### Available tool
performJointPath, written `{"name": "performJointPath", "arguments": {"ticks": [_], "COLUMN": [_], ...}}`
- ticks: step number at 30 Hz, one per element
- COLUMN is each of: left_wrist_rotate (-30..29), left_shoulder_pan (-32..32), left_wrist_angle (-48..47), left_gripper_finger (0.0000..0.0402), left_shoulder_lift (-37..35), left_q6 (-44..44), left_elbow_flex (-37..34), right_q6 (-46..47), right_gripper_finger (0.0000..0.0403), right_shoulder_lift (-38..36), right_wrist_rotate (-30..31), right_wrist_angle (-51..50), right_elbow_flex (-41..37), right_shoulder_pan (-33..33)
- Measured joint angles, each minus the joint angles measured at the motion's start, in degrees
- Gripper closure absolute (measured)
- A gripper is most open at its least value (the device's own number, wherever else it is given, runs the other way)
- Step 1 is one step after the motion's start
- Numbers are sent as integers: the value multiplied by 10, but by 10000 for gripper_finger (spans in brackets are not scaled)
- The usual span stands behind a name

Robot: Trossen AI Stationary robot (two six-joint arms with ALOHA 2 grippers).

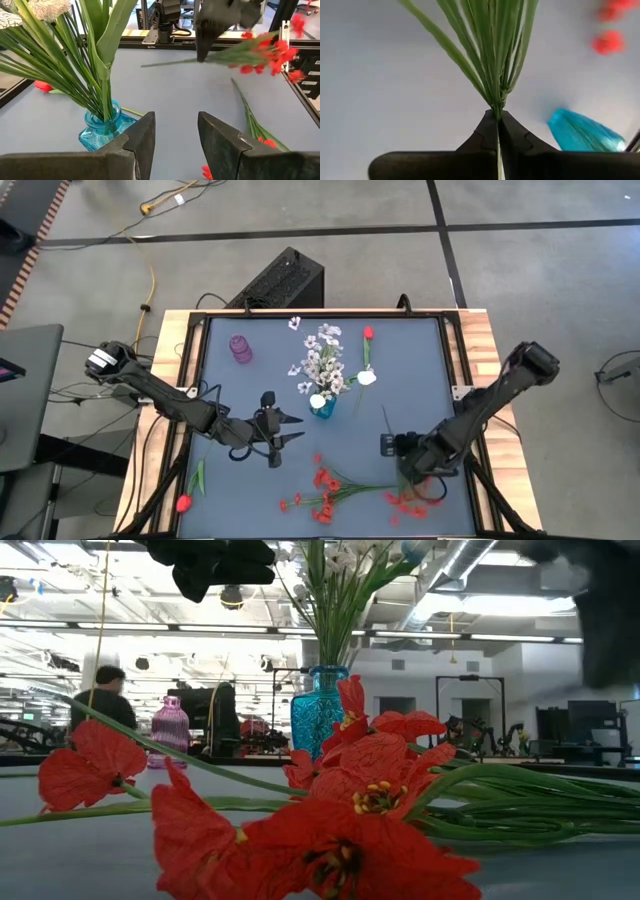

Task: Sort flowers into vase by color
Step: Put the right red flowers into the purple vase

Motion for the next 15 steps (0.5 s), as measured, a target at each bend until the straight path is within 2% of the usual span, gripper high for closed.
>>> {"name": "performJointPath", "arguments": {"ticks": [3,6,8,11,15], "left_wrist_rotate": [0,3,18,69,131], "left_shoulder_pan": [0,0,0,0,-4], "left_wrist_angle": [3,17,43,123,241], "left_gripper_finger": [263,263,263,263,263], "left_shoulder_lift": [0,4,16,52,105], "left_q6": [-3,-3,11,52,108], "left_elbow_flex": [0,0,0,0,0], "right_q6": [65,149,236,364,444], "right_gripper_finger": [380,380,380,380,380], "right_shoulder_lift": [-36,-81,-114,-151,-172], "right_wrist_rotate": [-36,-125,-177,-225,-242], "right_wrist_angle": [14,67,135,228,349], "right_elbow_flex": [35,49,45,30,-11], "right_shoulder_pan": [-23,-56,-82,-124,-151]}}
